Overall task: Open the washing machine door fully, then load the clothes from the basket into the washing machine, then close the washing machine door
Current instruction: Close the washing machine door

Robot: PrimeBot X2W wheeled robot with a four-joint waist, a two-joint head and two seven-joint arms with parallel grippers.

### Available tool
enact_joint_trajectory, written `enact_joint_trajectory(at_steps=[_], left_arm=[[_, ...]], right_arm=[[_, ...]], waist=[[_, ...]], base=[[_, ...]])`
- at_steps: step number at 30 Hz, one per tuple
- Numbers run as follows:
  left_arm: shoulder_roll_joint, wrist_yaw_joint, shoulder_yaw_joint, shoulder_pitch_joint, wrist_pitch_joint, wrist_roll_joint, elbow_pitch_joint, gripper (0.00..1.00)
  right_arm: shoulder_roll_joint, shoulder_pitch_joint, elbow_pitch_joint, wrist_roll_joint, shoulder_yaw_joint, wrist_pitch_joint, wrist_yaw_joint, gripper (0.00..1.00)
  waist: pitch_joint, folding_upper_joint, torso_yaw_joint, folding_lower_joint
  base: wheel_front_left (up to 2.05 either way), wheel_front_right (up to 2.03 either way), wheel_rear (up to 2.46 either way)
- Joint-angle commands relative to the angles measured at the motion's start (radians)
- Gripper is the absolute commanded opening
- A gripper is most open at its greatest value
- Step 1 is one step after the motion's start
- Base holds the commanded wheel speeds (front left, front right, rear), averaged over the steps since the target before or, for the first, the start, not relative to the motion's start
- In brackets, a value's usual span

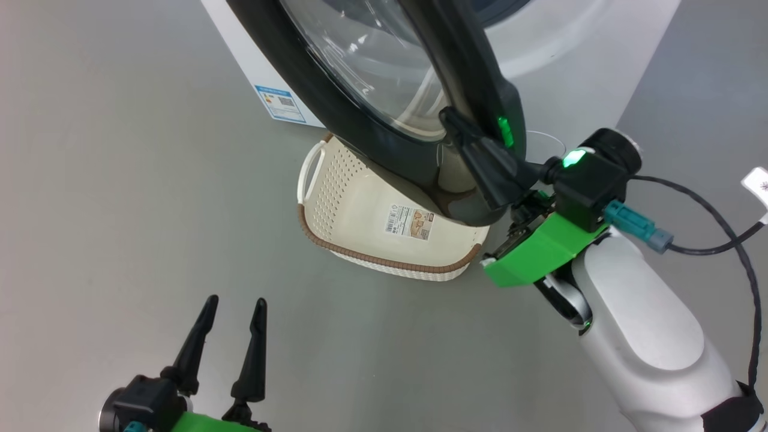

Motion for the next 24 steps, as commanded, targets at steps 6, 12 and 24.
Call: enact_joint_trajectory(at_steps=[6,12,24], left_arm=[[0.015,0.006,0.025,-0.031,-0.008,-0.007,-0.011,1.0],[0.015,0.004,0.015,-0.041,-0.008,-0.02,-0.011,1.0],[0.015,0.005,-0.033,-0.084,-0.008,-0.05,-0.014,1.0]], right_arm=[[0.053,-0.025,0.013,-0.037,-0.065,-0.005,0.001,0.0],[0.067,-0.083,0.08,-0.054,-0.114,-0.005,0.001,0.0],[0.087,-0.306,0.205,-0.071,-0.264,0.001,0.001,0.0]], waist=[[0.008,-0.0001,-0.012,-0.0001],[0.032,-0.0001,-0.011,-0.0001],[0.127,-0.0001,-0.001,-0.0001]], base=[[0.0,0.0,0.0],[0.0,0.0,0.0],[0.0,0.0,0.0]])
